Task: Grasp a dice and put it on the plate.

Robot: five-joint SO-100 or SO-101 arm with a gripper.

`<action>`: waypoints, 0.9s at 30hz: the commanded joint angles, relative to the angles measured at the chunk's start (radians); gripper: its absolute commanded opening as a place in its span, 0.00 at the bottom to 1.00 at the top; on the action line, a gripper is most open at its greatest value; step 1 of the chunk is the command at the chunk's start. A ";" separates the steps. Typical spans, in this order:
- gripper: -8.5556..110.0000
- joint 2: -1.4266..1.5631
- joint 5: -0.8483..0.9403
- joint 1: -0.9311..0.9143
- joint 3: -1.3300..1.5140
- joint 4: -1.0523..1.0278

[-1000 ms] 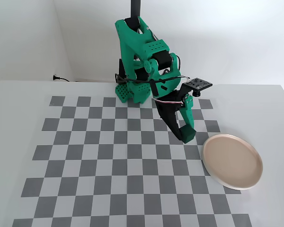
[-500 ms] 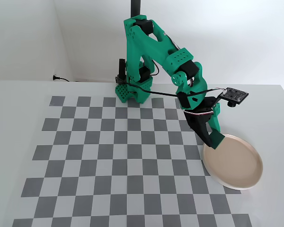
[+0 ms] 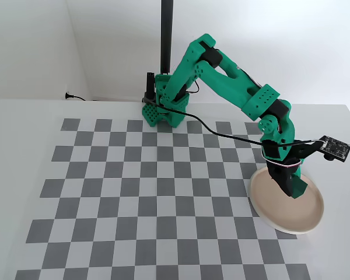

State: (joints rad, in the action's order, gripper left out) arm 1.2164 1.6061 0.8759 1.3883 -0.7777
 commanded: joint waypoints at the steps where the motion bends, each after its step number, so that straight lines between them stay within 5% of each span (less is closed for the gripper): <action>1: 0.04 -0.052 -0.021 0.034 -0.225 -0.028; 8: 0.22 -0.067 -0.120 0.064 -0.229 -0.005; 27: 0.17 0.258 -0.094 0.011 -0.227 -0.345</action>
State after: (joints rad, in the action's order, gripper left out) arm 1.2410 1.5202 0.8989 1.2517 -1.0492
